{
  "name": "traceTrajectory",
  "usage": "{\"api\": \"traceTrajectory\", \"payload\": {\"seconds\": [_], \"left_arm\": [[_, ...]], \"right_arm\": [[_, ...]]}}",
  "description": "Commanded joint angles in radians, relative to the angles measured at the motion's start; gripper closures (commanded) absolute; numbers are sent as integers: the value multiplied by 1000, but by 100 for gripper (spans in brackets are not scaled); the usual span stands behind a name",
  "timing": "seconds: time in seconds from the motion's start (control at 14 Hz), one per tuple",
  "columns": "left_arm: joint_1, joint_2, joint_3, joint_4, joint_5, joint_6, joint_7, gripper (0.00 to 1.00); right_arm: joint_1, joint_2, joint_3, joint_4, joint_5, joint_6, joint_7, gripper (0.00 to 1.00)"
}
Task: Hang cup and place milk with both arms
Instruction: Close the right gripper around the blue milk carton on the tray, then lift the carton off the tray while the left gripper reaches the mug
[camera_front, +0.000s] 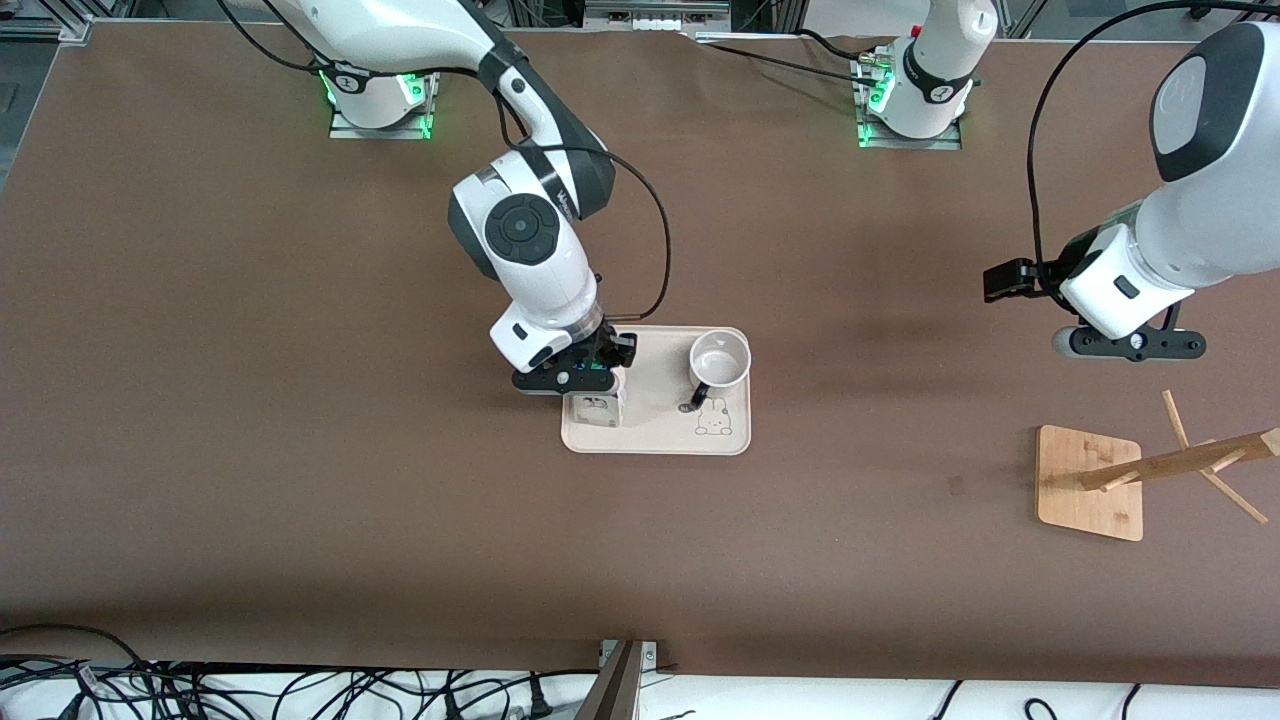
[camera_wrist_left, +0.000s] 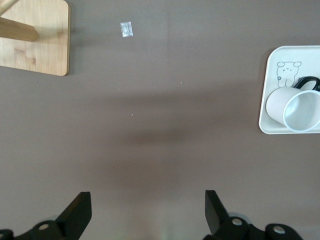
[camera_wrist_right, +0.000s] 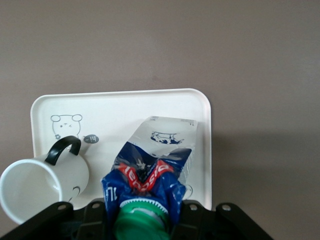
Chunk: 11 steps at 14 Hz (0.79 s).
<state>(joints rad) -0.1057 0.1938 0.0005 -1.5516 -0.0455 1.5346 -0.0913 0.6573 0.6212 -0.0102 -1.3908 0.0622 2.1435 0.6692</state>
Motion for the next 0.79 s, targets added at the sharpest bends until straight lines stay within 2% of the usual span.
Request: {"api": "traceTrajectory", "payload": {"seconds": [0.0,0.07,0.21,0.36,0.5,0.71], "left_arm": [[-37,25,-1,27,21,-27,18,0],[-43,32,-1,27,19,-22,16,0],[-75,64,-1,30,12,-15,19,0],[-127,120,-1,86,6,-13,21,0],[-204,173,-1,131,4,-13,7,0],[-328,252,1,154,-11,8,2,0]], "right_arm": [[4,-112,-13,-14,-5,-121,-23,74],[1,-144,-22,-14,-5,-169,-43,74],[-10,-187,-95,-14,-2,-255,-80,73],[-53,-216,-152,-14,22,-313,-204,73],[-116,-221,-207,-14,100,-356,-342,73],[-180,-213,-299,-27,120,-373,-563,73]]}}
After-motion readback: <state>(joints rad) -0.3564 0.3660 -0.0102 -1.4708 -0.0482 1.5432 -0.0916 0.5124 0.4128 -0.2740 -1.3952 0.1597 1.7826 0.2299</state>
